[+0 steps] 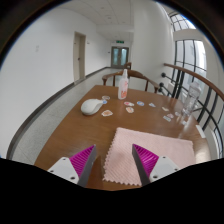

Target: Fold towel

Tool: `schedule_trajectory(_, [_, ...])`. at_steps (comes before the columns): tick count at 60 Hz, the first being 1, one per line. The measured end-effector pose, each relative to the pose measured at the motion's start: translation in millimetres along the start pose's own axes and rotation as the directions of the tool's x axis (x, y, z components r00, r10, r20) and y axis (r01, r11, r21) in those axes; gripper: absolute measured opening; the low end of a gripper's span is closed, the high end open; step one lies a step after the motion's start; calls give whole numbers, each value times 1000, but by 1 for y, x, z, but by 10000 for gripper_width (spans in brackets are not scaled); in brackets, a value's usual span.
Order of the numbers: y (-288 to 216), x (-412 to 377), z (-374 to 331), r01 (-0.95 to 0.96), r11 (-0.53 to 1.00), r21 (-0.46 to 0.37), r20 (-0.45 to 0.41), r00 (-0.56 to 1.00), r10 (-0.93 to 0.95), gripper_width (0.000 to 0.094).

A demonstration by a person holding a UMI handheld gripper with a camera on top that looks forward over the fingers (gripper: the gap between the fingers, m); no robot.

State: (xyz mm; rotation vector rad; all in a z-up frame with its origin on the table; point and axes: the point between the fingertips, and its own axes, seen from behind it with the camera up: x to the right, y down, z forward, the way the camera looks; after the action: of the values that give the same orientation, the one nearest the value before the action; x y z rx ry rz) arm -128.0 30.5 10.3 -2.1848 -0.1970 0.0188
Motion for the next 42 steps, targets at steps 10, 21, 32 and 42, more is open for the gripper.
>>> schedule_trajectory(10, [8,-18,18,-37,998,-48,70,997,41,310])
schedule_trajectory(21, [5,-11,17,52,999,11,35,998,-52,17])
schedule_trajectory(32, [-15,3,-3,25,996,87,36,999,-28,3])
schedule_trajectory(42, [-65,87,-54,-64,971,230,-44,996,76,6])
